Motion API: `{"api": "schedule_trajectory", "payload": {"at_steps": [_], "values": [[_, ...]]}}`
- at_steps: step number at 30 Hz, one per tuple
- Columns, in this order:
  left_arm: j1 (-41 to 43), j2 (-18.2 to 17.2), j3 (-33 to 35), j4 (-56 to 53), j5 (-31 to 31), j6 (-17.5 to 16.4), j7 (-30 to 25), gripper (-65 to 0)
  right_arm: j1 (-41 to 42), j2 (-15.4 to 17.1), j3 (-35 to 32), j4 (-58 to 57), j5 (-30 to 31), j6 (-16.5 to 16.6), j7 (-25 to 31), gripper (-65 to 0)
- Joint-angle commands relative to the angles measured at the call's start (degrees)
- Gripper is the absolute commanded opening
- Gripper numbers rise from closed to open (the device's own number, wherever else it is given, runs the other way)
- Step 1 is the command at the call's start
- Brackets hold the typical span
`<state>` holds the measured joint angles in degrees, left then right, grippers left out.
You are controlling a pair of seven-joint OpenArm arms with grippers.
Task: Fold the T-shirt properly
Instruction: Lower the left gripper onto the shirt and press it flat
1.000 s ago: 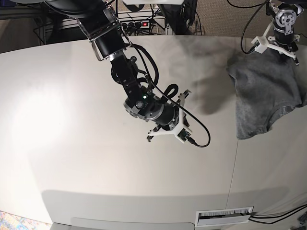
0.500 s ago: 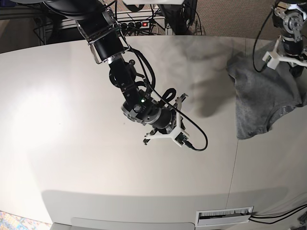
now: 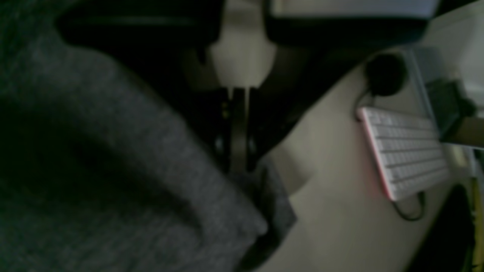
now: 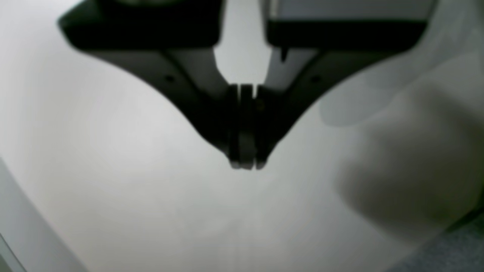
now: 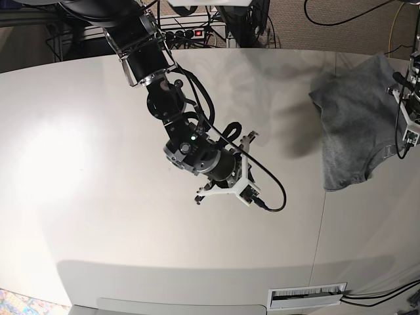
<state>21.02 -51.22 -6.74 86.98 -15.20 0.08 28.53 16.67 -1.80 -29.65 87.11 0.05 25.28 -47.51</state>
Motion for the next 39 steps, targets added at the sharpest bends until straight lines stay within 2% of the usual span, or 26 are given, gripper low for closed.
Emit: {"api": "schedule_trajectory", "payload": {"at_steps": [1, 6, 11, 15, 18, 22, 25, 28, 32, 33, 36, 39], "values": [[-1.22, -0.76, -0.68, -0.50, -0.11, -0.17, -0.55, -65.0, 1.42, -0.42, 0.17, 1.20, 0.37, -0.26, 0.94, -65.0], [-4.74, 2.49, -0.68, -2.40, -4.57, -6.93, -0.76, -65.0, 1.44, -0.42, 0.17, 1.20, 0.37, -0.26, 0.63, -65.0], [-7.32, 6.69, -0.66, -2.40, -4.50, -10.69, -4.52, -65.0, 1.44, -0.42, 0.17, 1.20, 0.37, -0.26, 0.20, -65.0], [-10.51, 9.92, -0.61, -2.40, -4.50, -12.26, -5.07, -65.0, 1.42, -0.42, 0.20, 1.20, 0.37, -0.26, -0.74, -65.0], [-12.90, 11.56, -0.61, -2.40, -4.04, -12.24, -5.09, -65.0, 1.44, -0.42, 0.20, 1.20, 0.37, -0.26, -0.83, -65.0], [-15.41, 11.32, -0.63, -2.38, -2.08, -12.17, -3.13, -65.0, 1.44, -0.42, 0.48, 1.20, 0.35, -0.26, -0.83, -65.0], [-16.13, 9.68, -0.63, -1.40, -0.46, -11.91, 0.63, -65.0, 1.44, -0.42, 2.08, 1.20, 0.37, -0.26, -0.68, -65.0], [-15.76, 7.45, -0.63, 1.70, -2.12, -11.72, 3.85, -65.0, 1.44, -0.42, 4.83, 1.20, 0.37, -0.26, -0.63, -65.0], [-12.37, 4.72, -0.63, 9.77, -6.19, -11.69, 6.60, -65.0, 1.44, -0.42, 8.20, 1.20, 0.37, -0.22, -0.76, -65.0], [-10.95, 4.31, -0.63, 12.35, -6.25, -11.17, 6.62, -65.0, 1.44, -0.39, 8.94, 1.20, 0.37, -0.22, -0.76, -65.0], [-6.43, 4.09, -0.70, 20.39, -5.46, -6.56, 6.71, -65.0, 1.44, -0.39, 10.95, 1.20, 0.35, -0.22, -1.05, -65.0], [-1.62, 4.46, -0.70, 27.19, -5.38, -6.23, 7.13, -65.0, 1.44, -0.39, 12.61, 1.20, 0.35, -0.22, -1.70, -65.0]]}}
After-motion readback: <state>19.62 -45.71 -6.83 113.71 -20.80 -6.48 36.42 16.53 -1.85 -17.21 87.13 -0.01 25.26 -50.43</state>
